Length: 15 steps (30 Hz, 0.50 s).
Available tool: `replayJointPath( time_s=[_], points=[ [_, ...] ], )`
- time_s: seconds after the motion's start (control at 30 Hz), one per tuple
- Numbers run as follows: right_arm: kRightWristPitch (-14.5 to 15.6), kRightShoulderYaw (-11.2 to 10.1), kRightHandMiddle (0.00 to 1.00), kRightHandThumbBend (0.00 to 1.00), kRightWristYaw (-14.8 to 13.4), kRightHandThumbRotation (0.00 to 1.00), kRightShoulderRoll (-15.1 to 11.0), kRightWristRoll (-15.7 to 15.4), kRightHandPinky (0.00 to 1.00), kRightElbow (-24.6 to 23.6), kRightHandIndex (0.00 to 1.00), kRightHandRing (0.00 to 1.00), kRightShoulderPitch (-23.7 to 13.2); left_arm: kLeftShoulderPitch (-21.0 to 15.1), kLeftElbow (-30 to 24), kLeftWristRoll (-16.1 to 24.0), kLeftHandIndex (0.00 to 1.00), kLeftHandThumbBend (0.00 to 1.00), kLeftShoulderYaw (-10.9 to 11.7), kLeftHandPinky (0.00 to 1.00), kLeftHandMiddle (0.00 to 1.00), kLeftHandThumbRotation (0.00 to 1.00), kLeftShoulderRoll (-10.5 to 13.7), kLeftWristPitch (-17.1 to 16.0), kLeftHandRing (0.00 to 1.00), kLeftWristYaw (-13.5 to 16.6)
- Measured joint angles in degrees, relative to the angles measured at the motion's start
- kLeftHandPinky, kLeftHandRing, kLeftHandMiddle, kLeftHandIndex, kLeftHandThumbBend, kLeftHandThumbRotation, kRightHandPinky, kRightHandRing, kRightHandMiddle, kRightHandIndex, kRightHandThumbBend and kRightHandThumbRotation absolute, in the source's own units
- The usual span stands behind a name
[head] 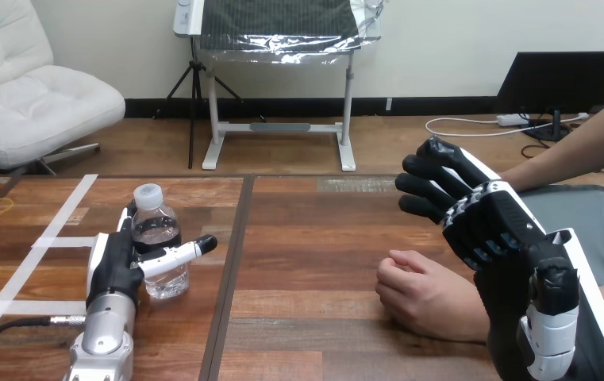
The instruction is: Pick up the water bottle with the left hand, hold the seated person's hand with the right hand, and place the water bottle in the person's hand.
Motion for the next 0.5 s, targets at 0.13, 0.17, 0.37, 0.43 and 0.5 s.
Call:
replayJointPath(
  time_s=[0.13,0.17,0.37,0.43,0.5],
  points=[
    [0.06,0.0,0.85,0.76,-0.02,1.0,0.0,0.0,0.8,-0.01,0.86,0.83,0.0,-0.45,0.01,0.1,0.93,0.94,-0.07,0.79,0.93,0.13,-0.08,0.78,0.9,0.68],
    [0.09,0.0,0.85,0.76,-0.03,1.0,0.0,0.0,0.8,-0.01,0.86,0.83,0.0,-0.56,0.01,0.16,0.93,0.94,-0.08,0.78,0.92,0.12,-0.11,0.94,0.89,0.93],
    [0.15,0.0,0.85,0.76,-0.03,1.0,0.0,-0.01,0.8,-0.01,0.86,0.83,0.01,-1.12,0.13,0.23,0.86,0.94,-0.12,0.71,0.85,0.1,-0.39,1.62,0.83,2.11],
    [0.15,0.0,0.85,0.75,-0.03,1.0,0.0,-0.02,0.8,-0.01,0.86,0.83,0.01,-1.24,0.17,0.22,0.84,0.94,-0.11,0.69,0.83,0.08,-0.55,1.87,0.81,2.4],
    [0.15,0.0,0.85,0.75,-0.04,1.0,0.0,-0.02,0.8,-0.01,0.86,0.83,0.01,-1.36,0.24,0.22,0.83,0.94,-0.12,0.67,0.81,0.07,-0.73,2.17,0.79,2.79]
  ],
)
